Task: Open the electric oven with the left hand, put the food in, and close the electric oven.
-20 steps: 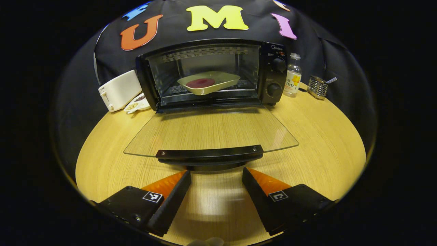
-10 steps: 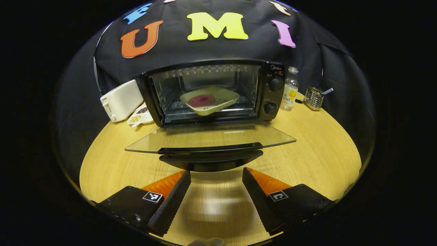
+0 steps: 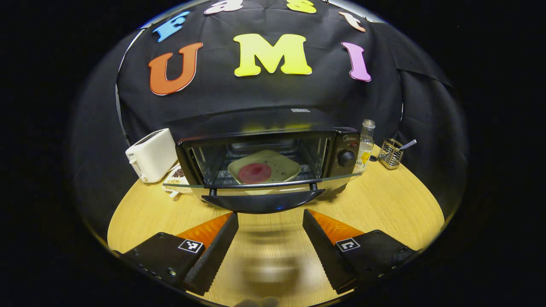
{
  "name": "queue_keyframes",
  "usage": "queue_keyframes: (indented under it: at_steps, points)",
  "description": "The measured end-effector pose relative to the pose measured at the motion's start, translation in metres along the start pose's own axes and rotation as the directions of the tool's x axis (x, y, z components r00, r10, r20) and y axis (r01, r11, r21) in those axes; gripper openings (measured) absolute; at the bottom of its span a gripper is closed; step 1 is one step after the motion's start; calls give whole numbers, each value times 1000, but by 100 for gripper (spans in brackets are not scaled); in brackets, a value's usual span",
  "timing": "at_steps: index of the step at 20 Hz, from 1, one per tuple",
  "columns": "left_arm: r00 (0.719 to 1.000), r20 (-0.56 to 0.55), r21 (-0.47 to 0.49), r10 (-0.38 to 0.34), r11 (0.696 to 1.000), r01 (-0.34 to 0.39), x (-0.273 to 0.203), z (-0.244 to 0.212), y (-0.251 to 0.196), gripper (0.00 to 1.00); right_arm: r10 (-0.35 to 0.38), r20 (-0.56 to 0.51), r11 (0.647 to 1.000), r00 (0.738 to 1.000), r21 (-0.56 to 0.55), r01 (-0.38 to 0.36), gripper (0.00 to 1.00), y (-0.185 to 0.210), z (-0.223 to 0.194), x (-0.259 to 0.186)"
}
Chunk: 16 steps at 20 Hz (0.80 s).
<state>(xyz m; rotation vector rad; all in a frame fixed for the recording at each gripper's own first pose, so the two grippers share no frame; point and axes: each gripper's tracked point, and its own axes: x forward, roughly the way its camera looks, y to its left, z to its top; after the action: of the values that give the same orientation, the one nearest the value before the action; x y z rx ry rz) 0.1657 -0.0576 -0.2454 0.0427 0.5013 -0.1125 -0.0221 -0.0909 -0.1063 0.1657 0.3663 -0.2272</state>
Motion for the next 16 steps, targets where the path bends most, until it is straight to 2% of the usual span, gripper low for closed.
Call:
queue_keyframes:
  at_steps: [9,16]
  points:
    - [997,80,-3,-8,1000,8,20,52,-5,97,-15,9,1000,1000,-1,15,100,-4,5,0]
    - [996,86,-5,-29,1000,30,18,55,-16,97,-36,23,999,999,1,36,100,-12,7,-13]
